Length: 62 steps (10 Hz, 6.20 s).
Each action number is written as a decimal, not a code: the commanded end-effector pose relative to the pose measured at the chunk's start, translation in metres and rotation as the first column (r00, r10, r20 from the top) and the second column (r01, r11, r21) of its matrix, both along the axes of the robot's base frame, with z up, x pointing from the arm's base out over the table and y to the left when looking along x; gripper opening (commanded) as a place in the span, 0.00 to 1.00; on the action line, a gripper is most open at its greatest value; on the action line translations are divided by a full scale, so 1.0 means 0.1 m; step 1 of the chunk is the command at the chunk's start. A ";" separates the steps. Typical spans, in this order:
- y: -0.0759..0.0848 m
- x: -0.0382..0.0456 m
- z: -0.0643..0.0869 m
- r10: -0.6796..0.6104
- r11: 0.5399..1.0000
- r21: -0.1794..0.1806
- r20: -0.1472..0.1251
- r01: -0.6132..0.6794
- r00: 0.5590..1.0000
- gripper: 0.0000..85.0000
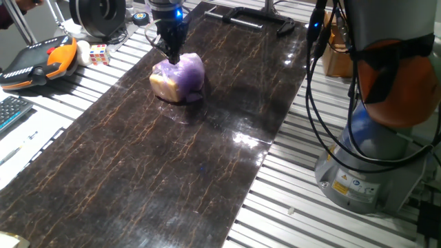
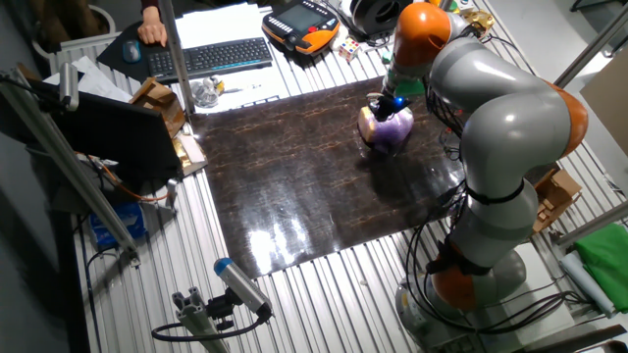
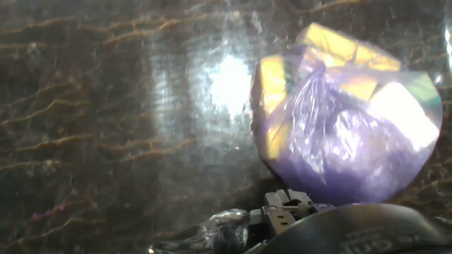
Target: Pick up a bag of things
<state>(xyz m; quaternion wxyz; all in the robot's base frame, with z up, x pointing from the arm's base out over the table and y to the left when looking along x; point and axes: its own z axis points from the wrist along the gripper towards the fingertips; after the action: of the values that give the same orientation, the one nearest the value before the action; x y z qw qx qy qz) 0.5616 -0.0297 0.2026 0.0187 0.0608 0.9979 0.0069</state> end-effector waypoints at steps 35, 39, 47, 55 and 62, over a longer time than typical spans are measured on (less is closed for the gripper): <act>-0.47 0.762 -0.56 -0.017 0.999 -0.038 0.032 0.018 0.999 0.77; -0.50 0.807 -0.70 -0.014 0.999 -0.046 0.027 0.015 1.000 0.76; -0.51 0.831 -0.82 -0.006 0.999 -0.045 0.035 0.007 0.999 0.63; -0.53 0.814 -0.81 0.025 0.999 -0.036 0.032 -0.023 0.999 0.01; -0.50 0.692 -0.55 0.012 1.000 -0.026 0.023 -0.011 1.000 0.01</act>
<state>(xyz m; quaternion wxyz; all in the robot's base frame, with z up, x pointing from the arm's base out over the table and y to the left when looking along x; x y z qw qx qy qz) 0.6305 -0.0795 0.1477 0.0304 0.0547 0.9980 -0.0057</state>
